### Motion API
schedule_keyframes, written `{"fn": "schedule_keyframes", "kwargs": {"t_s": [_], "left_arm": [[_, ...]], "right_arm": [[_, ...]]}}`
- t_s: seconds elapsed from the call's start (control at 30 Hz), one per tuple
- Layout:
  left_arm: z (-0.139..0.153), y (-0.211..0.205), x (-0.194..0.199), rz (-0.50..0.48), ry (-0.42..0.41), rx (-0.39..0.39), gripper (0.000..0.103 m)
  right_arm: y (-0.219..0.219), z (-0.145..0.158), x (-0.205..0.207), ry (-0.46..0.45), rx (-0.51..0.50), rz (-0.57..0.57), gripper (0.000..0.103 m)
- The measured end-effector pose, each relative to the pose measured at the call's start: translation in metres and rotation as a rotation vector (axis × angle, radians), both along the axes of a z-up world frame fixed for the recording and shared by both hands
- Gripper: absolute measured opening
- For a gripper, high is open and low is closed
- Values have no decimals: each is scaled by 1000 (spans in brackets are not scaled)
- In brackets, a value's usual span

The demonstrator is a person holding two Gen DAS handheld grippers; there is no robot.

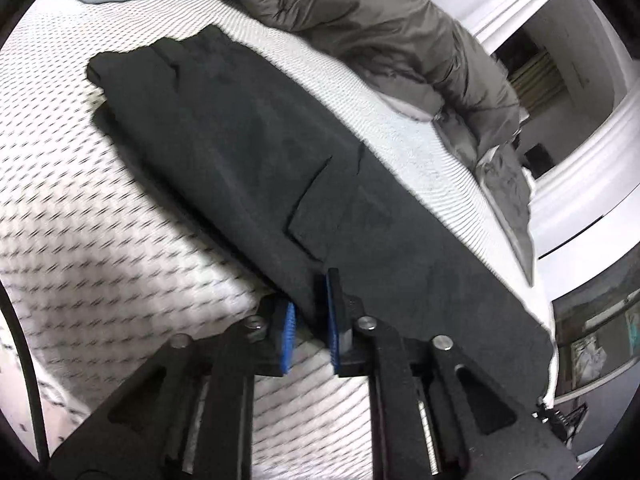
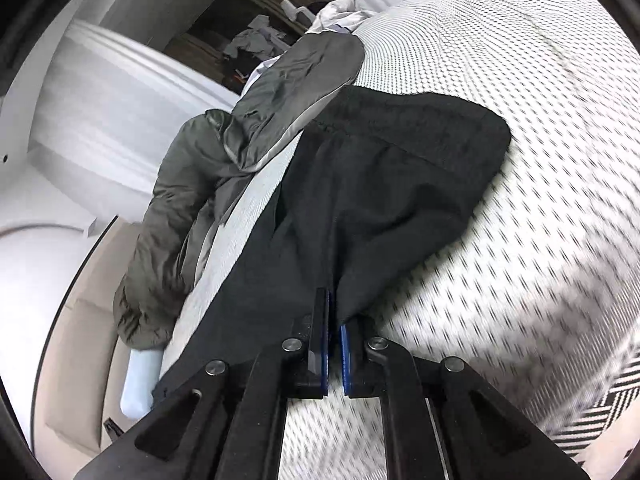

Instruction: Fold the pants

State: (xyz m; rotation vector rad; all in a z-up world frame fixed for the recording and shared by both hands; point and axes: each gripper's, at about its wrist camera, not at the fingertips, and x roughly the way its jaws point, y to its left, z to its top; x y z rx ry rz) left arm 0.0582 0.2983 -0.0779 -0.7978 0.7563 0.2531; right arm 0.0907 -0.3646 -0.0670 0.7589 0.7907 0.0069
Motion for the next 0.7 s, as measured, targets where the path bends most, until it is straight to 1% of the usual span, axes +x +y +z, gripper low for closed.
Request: {"fn": "schedule_keyframes", "kwargs": {"t_s": [0.07, 0.1, 0.13, 0.17, 0.2, 0.23, 0.27, 0.33, 0.4, 0.47, 0.5, 0.53, 0.57, 0.63, 0.7], "left_arm": [[1, 1, -9, -7, 4, -7, 16], [6, 0, -14, -7, 2, 10, 18], [12, -2, -22, -8, -7, 32, 25], [18, -5, -28, -8, -20, 52, 42], [26, -8, -38, 0, -34, 75, 55], [32, -11, -46, 18, -47, 91, 77], [38, -15, -52, 34, -61, 104, 83], [47, -25, -55, 19, -93, 111, 83], [51, -36, -49, -30, -105, 84, 83], [53, -49, -36, -72, -107, 73, 83], [52, -56, -28, -88, -102, 64, 83], [51, -65, -18, -96, -96, 48, 85], [48, -73, -7, -108, -93, 19, 86], [39, -88, 11, -135, -76, -38, 87], [34, -109, 31, -179, -55, -36, 87]], "right_arm": [[-2, -2, -2, 23, 20, 5, 13], [-6, -2, -6, 18, 30, -7, 20], [-11, 1, -11, 3, 35, -33, 33], [-15, 2, -16, -6, 38, -59, 41], [-23, 3, -23, -26, 52, -99, 48], [-30, 3, -28, -42, 69, -127, 48], [-38, 3, -31, -49, 86, -165, 49], [-51, -1, -28, -37, 103, -221, 49], [-61, -5, -18, -15, 120, -253, 49], [-63, -10, -2, -4, 135, -227, 46], [-61, -11, 4, 7, 119, -214, 24], [-58, -10, 8, 14, 95, -200, 4], [-53, -6, 6, -4, 77, -191, 3], [-48, 10, -8, -122, 93, -171, 1], [-48, 18, -17, -137, 52, -173, 1]]}}
